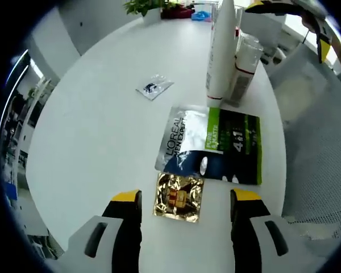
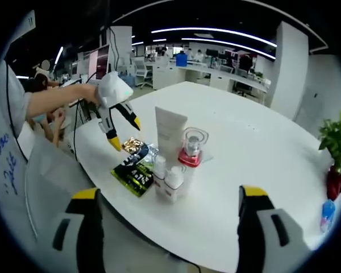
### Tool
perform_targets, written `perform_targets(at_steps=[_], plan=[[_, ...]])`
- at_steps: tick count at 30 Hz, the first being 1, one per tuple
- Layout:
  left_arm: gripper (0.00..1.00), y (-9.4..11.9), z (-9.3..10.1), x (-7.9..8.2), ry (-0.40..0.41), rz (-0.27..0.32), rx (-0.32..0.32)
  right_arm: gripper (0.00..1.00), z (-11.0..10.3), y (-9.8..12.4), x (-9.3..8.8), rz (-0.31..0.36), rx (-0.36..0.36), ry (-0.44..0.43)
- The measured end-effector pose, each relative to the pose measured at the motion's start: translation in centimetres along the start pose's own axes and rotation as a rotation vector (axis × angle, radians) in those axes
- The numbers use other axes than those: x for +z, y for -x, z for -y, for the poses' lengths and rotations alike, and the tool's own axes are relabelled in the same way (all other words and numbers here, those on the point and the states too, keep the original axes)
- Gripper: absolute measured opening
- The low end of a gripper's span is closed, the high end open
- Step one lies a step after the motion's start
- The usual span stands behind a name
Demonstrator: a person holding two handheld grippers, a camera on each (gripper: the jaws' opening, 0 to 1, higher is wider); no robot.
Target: Arrange the skincare products in the storage area until every visible bottle or jar stands upright without overlapping.
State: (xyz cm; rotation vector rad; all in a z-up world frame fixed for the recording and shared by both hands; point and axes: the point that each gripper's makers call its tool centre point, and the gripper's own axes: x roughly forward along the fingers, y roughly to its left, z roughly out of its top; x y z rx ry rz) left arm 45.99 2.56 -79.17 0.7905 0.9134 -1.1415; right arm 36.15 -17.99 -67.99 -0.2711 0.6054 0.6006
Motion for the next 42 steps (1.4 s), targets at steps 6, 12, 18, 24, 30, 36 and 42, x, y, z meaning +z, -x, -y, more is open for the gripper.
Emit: perform_targets(at_steps=[6, 12, 18, 24, 30, 36, 42], plan=[[0.64, 1.2, 0.4, 0.9, 0.047, 0.056, 0.012, 1.0, 0.2, -0.1, 0.3, 0.01, 0.0, 0.001], [0.66, 2.4, 0.7, 1.7, 0.079, 0.11, 0.045, 1.0, 0.2, -0.4, 0.4, 0.014, 0.005, 0.002], [0.68, 3.4, 1.3, 2.3, 0.119, 0.166, 0.069, 1.0, 0.1, -0.5, 0.7, 0.026, 0.017, 0.0], [0.75, 3.8, 2.8, 2.3, 0.124, 0.193, 0.049, 1.0, 0.2, -0.7, 0.7, 0.019, 0.021, -0.003], [0.79, 4.7, 3.4, 2.6, 0.155, 0.229, 0.061, 1.0, 0.0, -0.9, 0.7, 0.007, 0.038, 0.014], [0.82, 5.6, 4.0, 2.7, 0.181, 0.26, 0.079, 1.0, 0.1, -1.2, 1.0, 0.008, 0.046, 0.029], [0.92, 5.9, 4.8, 3.2, 0.194, 0.307, 0.07, 1.0, 0.2, -1.4, 1.4, 0.017, 0.05, 0.041]])
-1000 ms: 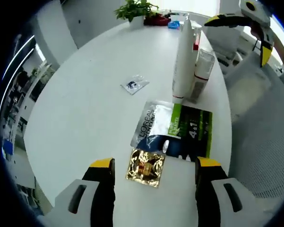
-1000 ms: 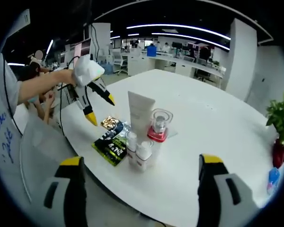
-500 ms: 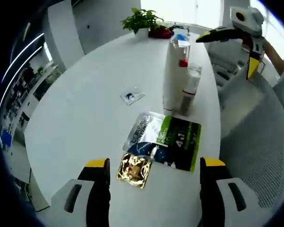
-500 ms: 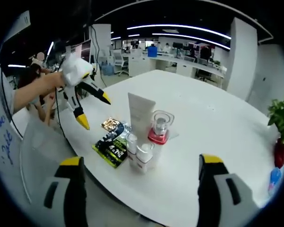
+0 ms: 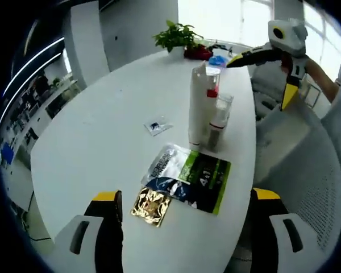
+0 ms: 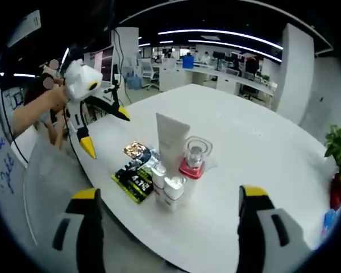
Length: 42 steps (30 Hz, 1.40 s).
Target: Arrange the skincare products in the storage area until every visible bottle or jar stands upright without overlapping.
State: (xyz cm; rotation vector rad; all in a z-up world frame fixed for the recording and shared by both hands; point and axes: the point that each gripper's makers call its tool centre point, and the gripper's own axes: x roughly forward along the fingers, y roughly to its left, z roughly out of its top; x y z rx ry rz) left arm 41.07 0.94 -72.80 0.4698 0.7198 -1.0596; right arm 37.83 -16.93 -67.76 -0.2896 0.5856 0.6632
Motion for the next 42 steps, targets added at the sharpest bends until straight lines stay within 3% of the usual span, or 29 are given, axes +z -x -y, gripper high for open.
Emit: perform_targets(at_steps=[7, 18, 25, 34, 39, 42], plan=[[0.97, 0.7, 0.1, 0.5, 0.014, 0.038, 0.031, 1.0, -0.1, -0.3, 0.4, 0.016, 0.006, -0.006], [0.97, 1.9, 0.5, 0.8, 0.066, 0.092, 0.096, 1.0, 0.6, -0.6, 0.4, 0.031, -0.001, -0.012], [0.97, 2.5, 1.3, 2.1, 0.1, 0.2, 0.12, 1.0, 0.7, -0.7, 0.3, 0.029, 0.003, -0.009], [0.97, 2.6, 0.8, 1.8, 0.13, 0.198, 0.148, 1.0, 0.8, -0.9, -0.2, 0.003, 0.009, -0.007], [0.97, 2.6, 0.7, 1.4, 0.108, 0.177, 0.155, 1.0, 0.9, -1.0, -0.3, 0.007, 0.01, -0.007], [0.97, 2.8, 0.3, 1.6, 0.106, 0.194, 0.175, 1.0, 1.1, -1.1, -0.5, -0.002, 0.007, -0.002]])
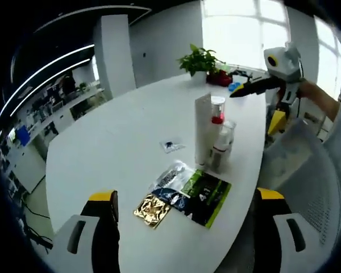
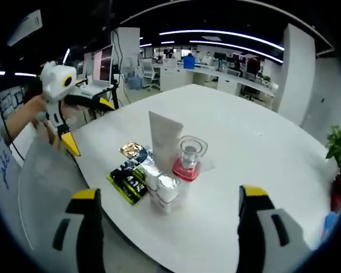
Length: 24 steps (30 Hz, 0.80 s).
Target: Arrange the skincare products in the storage area until every visible bottle or jar stands upright without overlapping.
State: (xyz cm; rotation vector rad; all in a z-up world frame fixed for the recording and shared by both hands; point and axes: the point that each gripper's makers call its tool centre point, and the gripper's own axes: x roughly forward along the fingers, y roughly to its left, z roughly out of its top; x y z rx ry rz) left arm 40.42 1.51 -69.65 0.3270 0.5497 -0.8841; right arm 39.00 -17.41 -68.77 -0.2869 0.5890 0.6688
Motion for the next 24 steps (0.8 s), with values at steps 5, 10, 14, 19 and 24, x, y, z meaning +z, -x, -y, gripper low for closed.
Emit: perform_targets(at_steps=[5, 10, 14, 19, 24], plan=[[0.97, -0.2, -0.1, -0.5, -0.02, -0.032, 0.008, 1.0, 0.0, -0.1, -0.1, -0.004, 0.0, 0.019], [0.97, -0.8, -0.7, -0.6, 0.008, -0.033, 0.012, 1.0, 0.4, -0.1, -0.5, -0.027, -0.006, 0.029], [0.97, -1.2, -1.3, -0.4, 0.019, -0.032, 0.022, 1.0, 0.4, 0.0, -0.5, -0.024, -0.003, 0.025], [0.97, -1.8, -2.1, 0.1, 0.019, -0.03, 0.039, 1.0, 0.3, 0.0, -0.2, -0.01, 0.014, 0.011], [0.95, -2.5, -2.6, 0.4, 0.004, -0.046, 0.043, 1.0, 0.4, -0.4, -0.3, -0.021, 0.02, 0.004]])
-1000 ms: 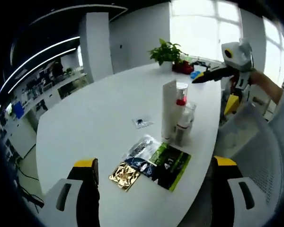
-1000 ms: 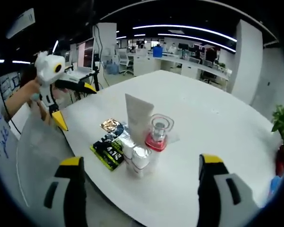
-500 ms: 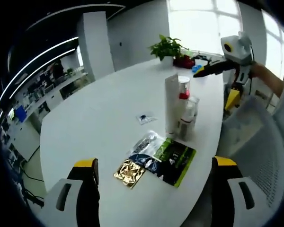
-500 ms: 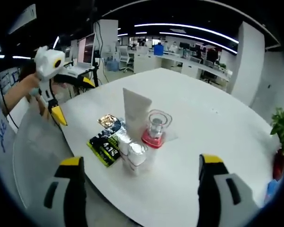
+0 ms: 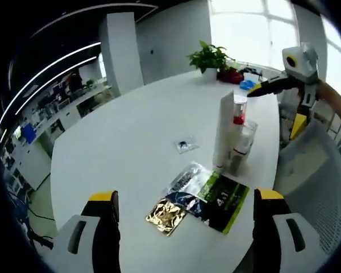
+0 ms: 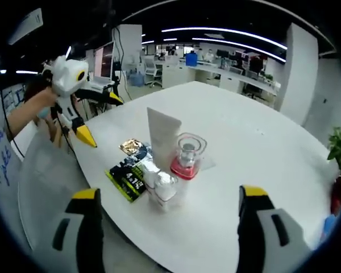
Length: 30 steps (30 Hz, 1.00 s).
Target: Arrange the skincare products in the storage area until every visible bottle or jar stands upright without overlapping.
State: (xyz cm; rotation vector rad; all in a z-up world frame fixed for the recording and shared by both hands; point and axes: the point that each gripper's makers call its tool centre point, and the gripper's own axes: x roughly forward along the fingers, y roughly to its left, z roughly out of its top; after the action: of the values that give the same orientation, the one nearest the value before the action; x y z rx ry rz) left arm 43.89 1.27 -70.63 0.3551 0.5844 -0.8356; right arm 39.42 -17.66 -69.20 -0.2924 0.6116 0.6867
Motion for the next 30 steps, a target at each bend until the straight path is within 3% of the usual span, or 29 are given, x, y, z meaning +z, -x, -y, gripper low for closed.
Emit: perform_targets(at_steps=[25, 30], plan=[[0.84, -4.5, -0.4, 1.6, -0.098, -0.09, -0.055, 1.0, 1.4, 0.1, -0.3, 0.009, -0.024, -0.028], [0.83, -6.3, -1.9, 2.3, -0.22, -0.147, -0.062, 1.0, 1.4, 0.1, -0.5, 0.004, -0.023, -0.02]])
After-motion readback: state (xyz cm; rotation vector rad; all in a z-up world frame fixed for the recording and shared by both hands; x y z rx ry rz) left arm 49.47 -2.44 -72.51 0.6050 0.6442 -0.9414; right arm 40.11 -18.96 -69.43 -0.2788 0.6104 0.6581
